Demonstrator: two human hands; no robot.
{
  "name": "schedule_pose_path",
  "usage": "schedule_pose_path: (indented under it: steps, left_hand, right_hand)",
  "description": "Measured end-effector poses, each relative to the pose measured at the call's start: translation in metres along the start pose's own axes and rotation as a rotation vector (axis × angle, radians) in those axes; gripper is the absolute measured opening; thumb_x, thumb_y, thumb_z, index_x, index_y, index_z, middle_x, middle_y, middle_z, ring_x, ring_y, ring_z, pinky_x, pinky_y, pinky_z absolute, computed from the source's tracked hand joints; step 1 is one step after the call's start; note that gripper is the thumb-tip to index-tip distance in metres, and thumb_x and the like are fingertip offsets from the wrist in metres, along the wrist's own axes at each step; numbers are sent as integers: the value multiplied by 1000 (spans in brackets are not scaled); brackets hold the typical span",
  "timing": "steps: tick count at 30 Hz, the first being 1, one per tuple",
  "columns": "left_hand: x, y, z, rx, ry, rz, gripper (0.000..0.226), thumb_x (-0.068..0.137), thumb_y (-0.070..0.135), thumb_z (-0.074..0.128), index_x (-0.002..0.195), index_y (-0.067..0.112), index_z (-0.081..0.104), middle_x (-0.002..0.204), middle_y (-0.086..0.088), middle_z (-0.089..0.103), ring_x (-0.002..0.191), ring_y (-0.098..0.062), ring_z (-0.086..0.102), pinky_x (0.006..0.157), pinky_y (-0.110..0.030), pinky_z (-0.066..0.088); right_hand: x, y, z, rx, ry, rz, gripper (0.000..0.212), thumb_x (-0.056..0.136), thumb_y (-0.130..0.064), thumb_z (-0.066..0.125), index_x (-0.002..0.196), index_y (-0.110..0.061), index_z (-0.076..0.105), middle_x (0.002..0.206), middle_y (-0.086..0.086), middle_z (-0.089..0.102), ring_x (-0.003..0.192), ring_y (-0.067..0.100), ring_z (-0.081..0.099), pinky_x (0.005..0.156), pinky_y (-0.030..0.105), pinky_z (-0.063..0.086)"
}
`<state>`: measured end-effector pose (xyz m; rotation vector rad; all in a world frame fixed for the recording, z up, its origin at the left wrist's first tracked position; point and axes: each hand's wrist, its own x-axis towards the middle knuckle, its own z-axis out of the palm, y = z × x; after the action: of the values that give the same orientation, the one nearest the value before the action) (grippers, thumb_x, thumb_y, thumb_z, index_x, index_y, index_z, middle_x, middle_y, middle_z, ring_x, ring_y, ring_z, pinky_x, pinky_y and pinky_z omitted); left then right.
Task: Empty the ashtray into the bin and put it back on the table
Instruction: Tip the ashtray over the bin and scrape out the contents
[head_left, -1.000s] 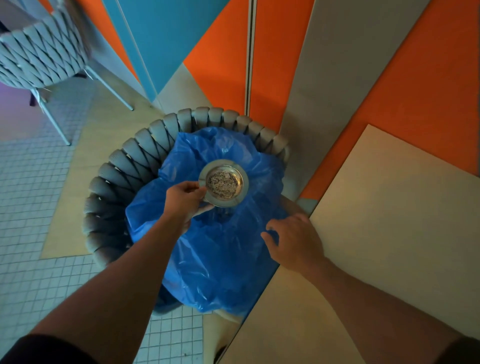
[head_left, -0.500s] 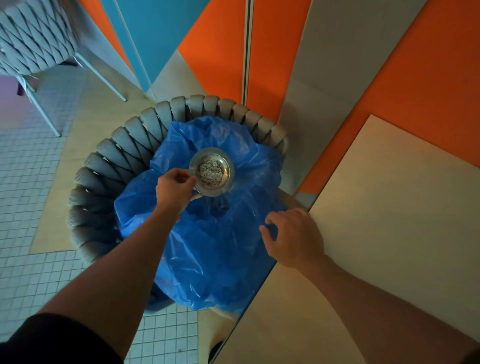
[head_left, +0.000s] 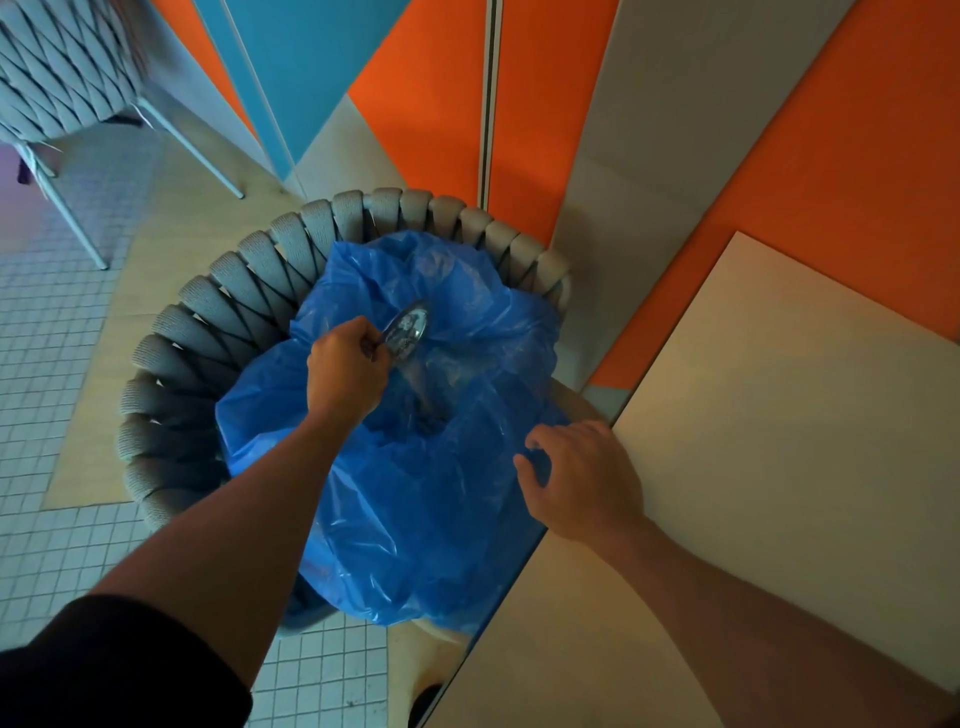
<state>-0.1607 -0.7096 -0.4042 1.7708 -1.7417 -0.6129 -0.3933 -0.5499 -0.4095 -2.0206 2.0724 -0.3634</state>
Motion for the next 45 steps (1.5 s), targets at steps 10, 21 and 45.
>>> schedule_pose_path:
  steps: [10, 21, 45]
  left_hand:
    - [-1, 0, 0, 158, 15, 251, 6, 84, 8, 59, 78, 8, 60, 77, -9, 62, 65, -27, 55, 60, -39, 45]
    - [-4, 0, 2, 299, -14, 314, 11, 89, 10, 55, 78, 6, 57, 77, -9, 59, 61, -29, 52, 53, -41, 44]
    - [-7, 2, 6, 488, -81, 407, 6, 89, 7, 54, 84, 8, 56, 75, -5, 54, 66, -31, 55, 49, -38, 39]
  right_hand:
    - [-2, -1, -2, 19, -4, 0, 42, 89, -55, 40, 100, -24, 65, 90, -8, 72, 82, 12, 62, 88, 30, 45]
    - [-2, -2, -5, 22, -17, 4, 42, 89, -56, 41, 101, -24, 65, 92, -8, 72, 84, 12, 62, 88, 28, 45]
    - [-2, -4, -6, 40, 11, 16, 40, 88, -54, 45, 99, -24, 67, 90, -7, 73, 84, 12, 64, 86, 28, 46]
